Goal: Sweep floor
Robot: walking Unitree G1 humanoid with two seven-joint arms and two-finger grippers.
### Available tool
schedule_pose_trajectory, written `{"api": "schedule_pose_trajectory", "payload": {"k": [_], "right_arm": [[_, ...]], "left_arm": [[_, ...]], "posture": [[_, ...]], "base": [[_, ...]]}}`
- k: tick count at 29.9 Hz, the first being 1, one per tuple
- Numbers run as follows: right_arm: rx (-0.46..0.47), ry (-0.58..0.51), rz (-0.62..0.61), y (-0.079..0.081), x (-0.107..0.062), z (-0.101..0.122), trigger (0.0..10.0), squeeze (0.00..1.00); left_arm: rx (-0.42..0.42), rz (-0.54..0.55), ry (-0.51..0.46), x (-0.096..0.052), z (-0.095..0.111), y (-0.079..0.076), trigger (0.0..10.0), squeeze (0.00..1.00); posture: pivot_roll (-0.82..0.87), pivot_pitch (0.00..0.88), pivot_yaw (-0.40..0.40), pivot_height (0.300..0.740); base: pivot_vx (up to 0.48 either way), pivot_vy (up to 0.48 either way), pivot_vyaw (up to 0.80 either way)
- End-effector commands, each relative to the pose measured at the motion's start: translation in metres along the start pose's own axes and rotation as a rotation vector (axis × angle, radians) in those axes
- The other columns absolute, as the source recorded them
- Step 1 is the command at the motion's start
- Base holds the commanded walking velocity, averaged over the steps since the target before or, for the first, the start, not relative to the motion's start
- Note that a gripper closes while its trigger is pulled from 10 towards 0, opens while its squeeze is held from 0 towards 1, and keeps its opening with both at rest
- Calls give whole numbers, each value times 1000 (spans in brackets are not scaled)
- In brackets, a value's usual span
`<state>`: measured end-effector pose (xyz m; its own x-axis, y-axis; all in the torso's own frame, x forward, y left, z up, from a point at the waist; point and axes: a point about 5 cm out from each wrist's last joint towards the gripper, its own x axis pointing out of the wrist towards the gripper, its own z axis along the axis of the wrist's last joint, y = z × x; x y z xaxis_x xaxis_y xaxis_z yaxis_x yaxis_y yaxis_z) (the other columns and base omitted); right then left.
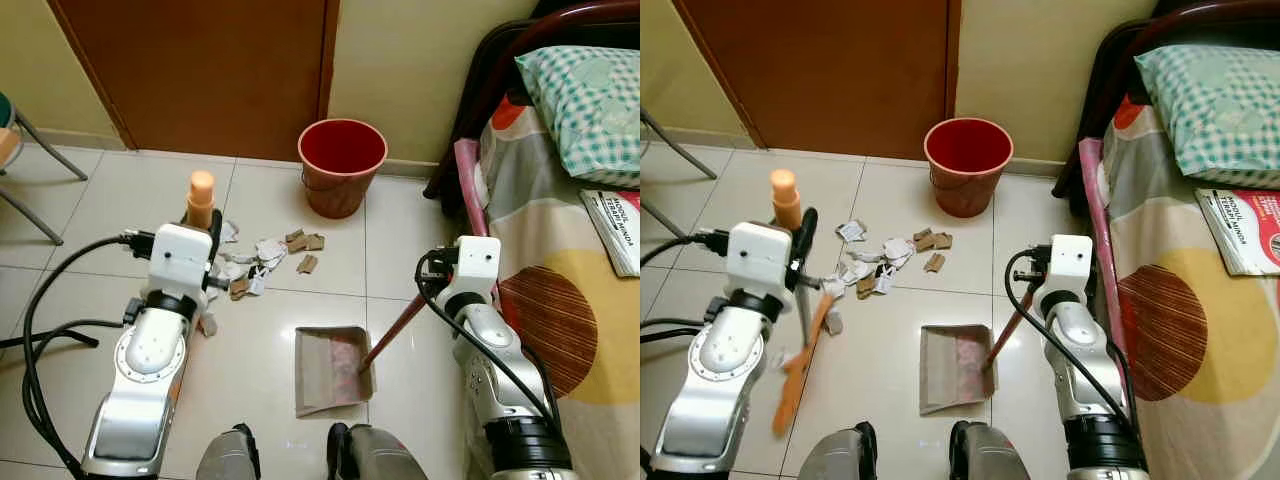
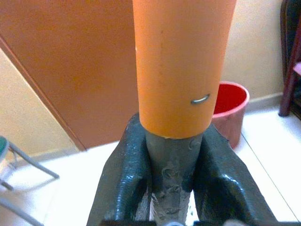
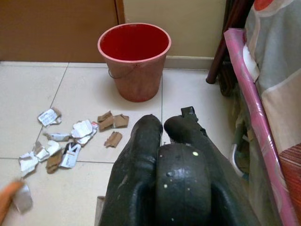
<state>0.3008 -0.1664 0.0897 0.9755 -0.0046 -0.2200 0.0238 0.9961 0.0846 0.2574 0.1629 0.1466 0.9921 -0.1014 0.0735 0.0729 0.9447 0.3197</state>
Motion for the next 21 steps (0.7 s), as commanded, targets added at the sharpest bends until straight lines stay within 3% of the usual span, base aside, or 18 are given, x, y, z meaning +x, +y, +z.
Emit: {"api": "schedule_pose_trajectory", "payload": {"k": [1, 6, 14, 21], "right_arm": [[24, -11, -10, -3, 0, 3, 10000, 0], [41, -17, -20, -2, 1, 6, 10000, 0], [66, -8, -115, -1, 9, 6, 10000, 0], [42, -65, -68, 11, 15, 14, 10000, 0]], "left_arm": [[5, -1, -25, 0, 5, 1, 10000, 0], [-55, -27, -1, 1, 0, -6, 10000, 0], [-131, -172, -10, 1, 7, -31, 10000, 0], [-184, -287, -38, -5, 16, -45, 10000, 0]], "posture": [[-8, 218, -70, 740], [-10, 219, -70, 740], [-10, 214, -66, 740], [-2, 218, -63, 740]], "base": [[0, 0, 0], [0, 0, 0], [0, 0, 0], [0, 0, 0]]}}
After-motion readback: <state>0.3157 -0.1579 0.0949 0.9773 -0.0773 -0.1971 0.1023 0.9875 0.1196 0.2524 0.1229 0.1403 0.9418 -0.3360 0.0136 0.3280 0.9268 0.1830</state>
